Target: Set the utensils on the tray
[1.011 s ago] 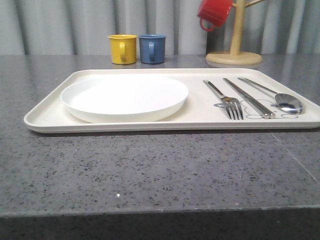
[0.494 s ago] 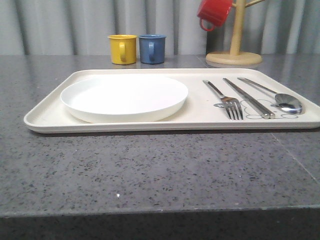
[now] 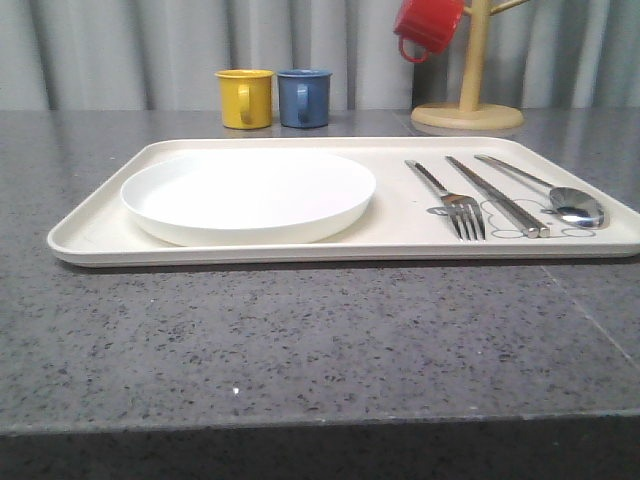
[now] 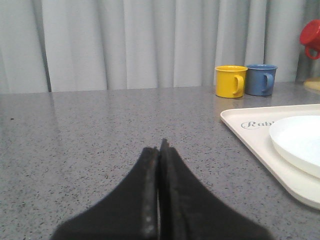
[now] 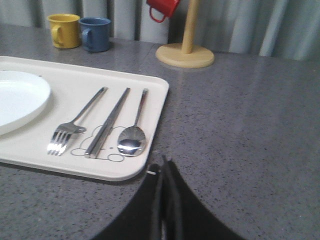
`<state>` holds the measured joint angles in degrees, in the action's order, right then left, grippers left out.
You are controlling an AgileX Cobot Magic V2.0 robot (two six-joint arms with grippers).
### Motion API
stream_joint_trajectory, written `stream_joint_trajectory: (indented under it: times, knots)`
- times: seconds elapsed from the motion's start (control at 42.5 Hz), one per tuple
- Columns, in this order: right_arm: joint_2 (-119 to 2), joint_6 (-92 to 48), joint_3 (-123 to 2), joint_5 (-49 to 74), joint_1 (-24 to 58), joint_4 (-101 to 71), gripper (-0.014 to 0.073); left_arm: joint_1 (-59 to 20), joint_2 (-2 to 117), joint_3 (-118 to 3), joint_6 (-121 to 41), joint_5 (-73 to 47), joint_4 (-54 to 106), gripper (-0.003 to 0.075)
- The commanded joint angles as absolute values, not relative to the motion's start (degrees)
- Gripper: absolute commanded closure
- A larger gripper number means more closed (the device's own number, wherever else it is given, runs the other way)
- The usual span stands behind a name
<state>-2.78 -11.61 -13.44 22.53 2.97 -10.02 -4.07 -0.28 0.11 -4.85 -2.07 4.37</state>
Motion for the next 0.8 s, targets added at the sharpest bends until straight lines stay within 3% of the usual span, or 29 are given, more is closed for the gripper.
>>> stream_joint_trajectory:
  times: [0.0,0.235,0.635,0.776]
  knots:
    - [-0.03,-11.65,-8.88,11.58,1.14,-11.07,0.0661,-3.86,-1.41,0.85,-4.68,3.12,4.96,0.0741]
    - [1.52,-11.65,1.83,-0.45,1.03,-11.07,0.0661,-3.86,-1.41,0.85,-4.68,3.12,4.96,0.0741]
    - [1.45,-10.96,1.53,0.0,1.16,-10.4,0.0661,-3.86,-1.41,0.85,-4.68,3.12,4.96,0.0741]
    - [1.51,-2.14,1.53,-0.88,1.15,-3.85,0.0661,-3.86,-1.41,0.85,-4.68,3.12,4.96,0.0741]
